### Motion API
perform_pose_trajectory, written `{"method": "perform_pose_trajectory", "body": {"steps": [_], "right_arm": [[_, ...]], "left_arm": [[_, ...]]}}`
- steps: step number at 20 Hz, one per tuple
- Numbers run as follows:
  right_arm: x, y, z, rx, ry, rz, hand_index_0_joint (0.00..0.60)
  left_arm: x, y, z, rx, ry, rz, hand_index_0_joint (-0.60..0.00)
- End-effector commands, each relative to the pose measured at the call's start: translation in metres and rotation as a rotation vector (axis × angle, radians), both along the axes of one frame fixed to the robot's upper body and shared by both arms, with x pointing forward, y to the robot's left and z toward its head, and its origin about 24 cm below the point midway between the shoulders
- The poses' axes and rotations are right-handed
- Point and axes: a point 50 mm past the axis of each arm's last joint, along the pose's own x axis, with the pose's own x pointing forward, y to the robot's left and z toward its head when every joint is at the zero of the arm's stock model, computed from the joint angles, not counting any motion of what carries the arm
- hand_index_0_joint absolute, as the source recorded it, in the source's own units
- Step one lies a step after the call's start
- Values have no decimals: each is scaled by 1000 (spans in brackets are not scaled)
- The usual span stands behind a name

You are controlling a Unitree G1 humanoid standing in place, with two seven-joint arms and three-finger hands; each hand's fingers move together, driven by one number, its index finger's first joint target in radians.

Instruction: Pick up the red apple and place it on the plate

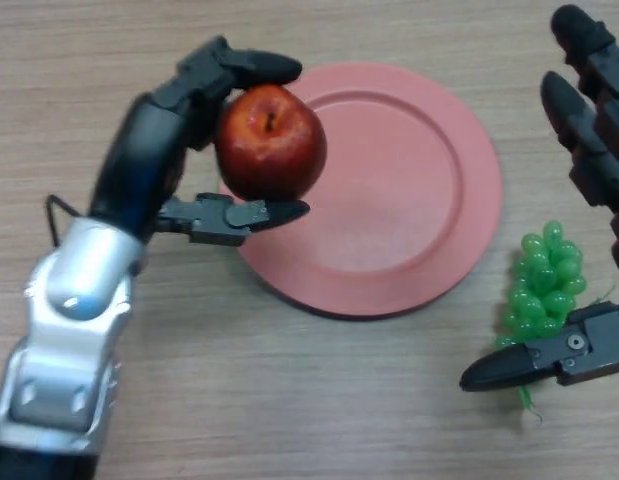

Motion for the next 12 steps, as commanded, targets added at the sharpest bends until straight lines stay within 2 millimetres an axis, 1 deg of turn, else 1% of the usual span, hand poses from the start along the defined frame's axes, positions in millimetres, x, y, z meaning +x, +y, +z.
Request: {"method": "perform_pose_trajectory", "body": {"steps": [1, 2, 4, 7, 10, 12], "right_arm": [[-16, -3, 23, 13, -198, 37, 0], [-17, -5, 23, 21, -207, 37, 0], [-16, -9, 21, 24, -214, 30, 0], [-17, -14, 17, 33, -219, 14, 0], [-16, -19, 15, 18, -210, -12, 0], [-15, -22, 17, 4, -215, -28, 0]], "left_arm": [[4, -11, 32, 64, -303, -47, -600], [12, -14, 24, 76, -306, -39, -600], [22, -21, 15, 60, -327, -39, -600], [29, -31, 8, 56, -308, -46, -600], [34, -26, 13, -41, -309, 11, -600], [38, -23, 15, -72, -261, 33, -600]]}}
